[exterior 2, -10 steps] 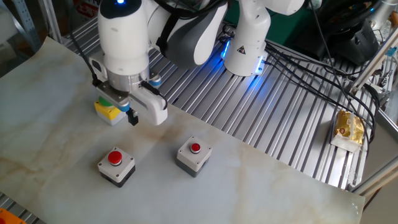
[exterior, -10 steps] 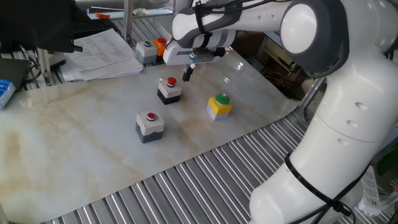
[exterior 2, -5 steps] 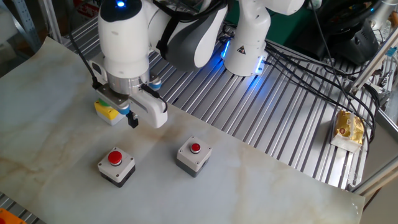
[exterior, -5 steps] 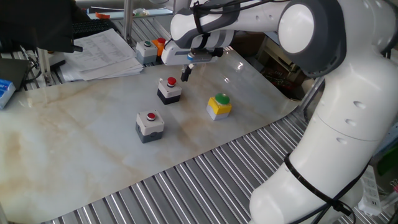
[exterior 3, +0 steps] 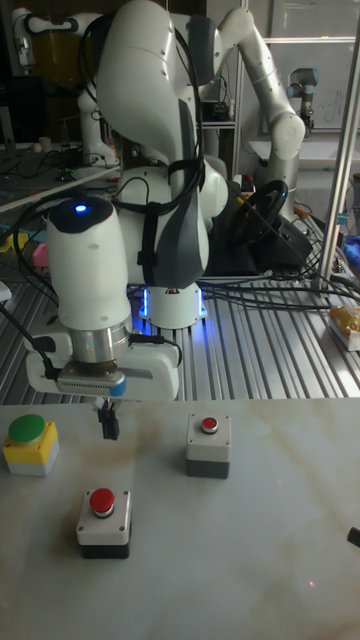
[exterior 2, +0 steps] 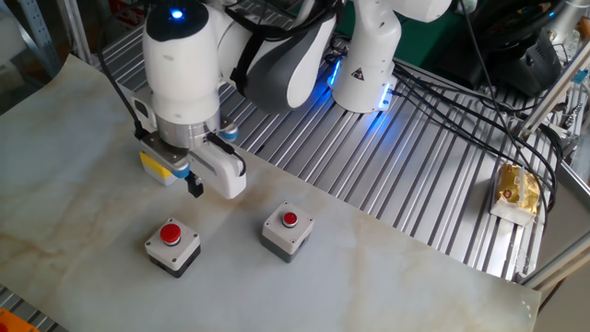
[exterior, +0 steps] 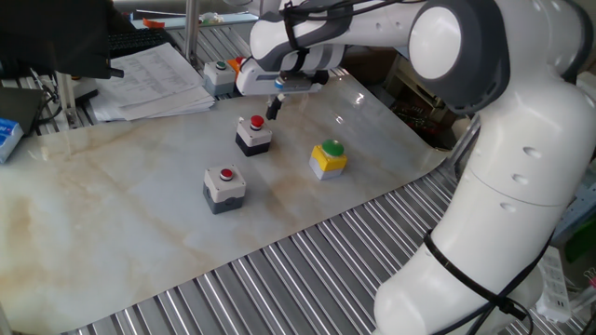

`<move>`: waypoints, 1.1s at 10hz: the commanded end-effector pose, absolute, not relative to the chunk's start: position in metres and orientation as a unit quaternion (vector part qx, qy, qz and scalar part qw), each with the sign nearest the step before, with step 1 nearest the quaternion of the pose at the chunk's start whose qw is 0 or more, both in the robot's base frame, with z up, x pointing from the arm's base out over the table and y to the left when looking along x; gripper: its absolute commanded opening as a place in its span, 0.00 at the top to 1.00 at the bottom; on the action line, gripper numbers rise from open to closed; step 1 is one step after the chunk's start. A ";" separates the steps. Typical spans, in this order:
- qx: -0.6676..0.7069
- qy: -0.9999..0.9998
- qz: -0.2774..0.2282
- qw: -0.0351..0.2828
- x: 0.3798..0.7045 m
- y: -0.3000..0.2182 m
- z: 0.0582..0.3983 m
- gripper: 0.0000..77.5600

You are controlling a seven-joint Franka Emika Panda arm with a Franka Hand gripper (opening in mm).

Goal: Press three buttons from left to right in sequence

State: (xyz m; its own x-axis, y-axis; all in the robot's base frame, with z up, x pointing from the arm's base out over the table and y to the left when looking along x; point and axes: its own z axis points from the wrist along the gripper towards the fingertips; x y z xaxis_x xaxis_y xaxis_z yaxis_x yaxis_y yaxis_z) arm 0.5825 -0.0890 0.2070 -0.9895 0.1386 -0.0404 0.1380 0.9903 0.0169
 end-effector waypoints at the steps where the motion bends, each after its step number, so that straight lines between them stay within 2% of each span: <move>1: 0.090 0.996 0.007 0.020 0.585 -0.085 0.212 1.00; 8: 0.117 0.993 0.013 0.017 0.584 -0.081 0.208 1.00; 11: 0.097 0.995 0.006 0.028 0.584 -0.081 0.208 1.00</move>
State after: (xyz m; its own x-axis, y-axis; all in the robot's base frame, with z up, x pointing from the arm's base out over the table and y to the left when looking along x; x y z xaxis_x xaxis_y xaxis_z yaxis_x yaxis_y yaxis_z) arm 0.5837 -0.0807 0.2068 -0.9762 0.2128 -0.0410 0.2118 0.9770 0.0268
